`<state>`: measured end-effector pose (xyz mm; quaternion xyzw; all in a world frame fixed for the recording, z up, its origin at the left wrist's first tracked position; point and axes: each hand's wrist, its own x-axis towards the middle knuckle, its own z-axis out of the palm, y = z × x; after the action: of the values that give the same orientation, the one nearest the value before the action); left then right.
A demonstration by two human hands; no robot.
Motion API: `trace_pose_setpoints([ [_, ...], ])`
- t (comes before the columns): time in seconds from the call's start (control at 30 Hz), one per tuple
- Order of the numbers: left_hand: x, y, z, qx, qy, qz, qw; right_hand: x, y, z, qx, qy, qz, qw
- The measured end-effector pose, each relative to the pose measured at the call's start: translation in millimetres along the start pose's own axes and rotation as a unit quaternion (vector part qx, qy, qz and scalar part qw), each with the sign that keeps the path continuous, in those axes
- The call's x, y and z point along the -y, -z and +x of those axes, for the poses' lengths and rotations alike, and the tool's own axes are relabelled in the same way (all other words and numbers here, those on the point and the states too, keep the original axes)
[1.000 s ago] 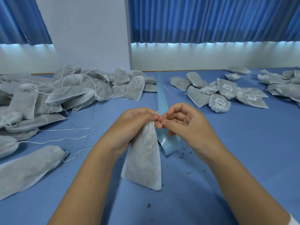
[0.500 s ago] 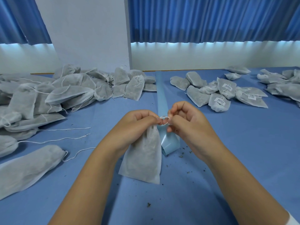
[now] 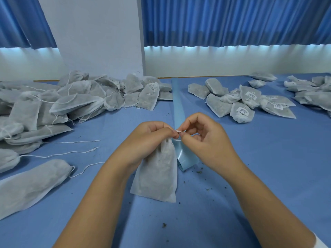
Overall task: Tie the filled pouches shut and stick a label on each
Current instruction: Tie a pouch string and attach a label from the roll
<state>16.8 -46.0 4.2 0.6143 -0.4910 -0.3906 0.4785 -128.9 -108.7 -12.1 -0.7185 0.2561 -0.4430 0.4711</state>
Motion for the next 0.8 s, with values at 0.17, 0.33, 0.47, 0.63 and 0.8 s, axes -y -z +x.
trace_pose_setpoints([
  [0.17,0.7,0.9,-0.2,-0.001,0.000,-0.005,1.000,-0.8,5.7,2.4,0.005,-0.017,0.016,1.000],
  [0.33,2.7,1.8,1.4,-0.010,0.004,0.003,1.000,-1.1,10.4,4.1,0.010,-0.072,0.064,0.995],
  [0.47,3.1,1.3,1.8,-0.010,-0.002,0.002,1.000,0.1,11.1,4.6,0.030,-0.111,0.098,0.988],
  [0.63,3.0,1.6,1.1,-0.008,-0.008,0.008,1.000,1.4,10.3,3.8,0.047,-0.144,0.121,0.981],
  [0.8,0.5,1.2,-0.4,0.008,-0.005,-0.016,1.000,3.3,10.9,3.6,0.051,-0.163,0.147,0.974],
])
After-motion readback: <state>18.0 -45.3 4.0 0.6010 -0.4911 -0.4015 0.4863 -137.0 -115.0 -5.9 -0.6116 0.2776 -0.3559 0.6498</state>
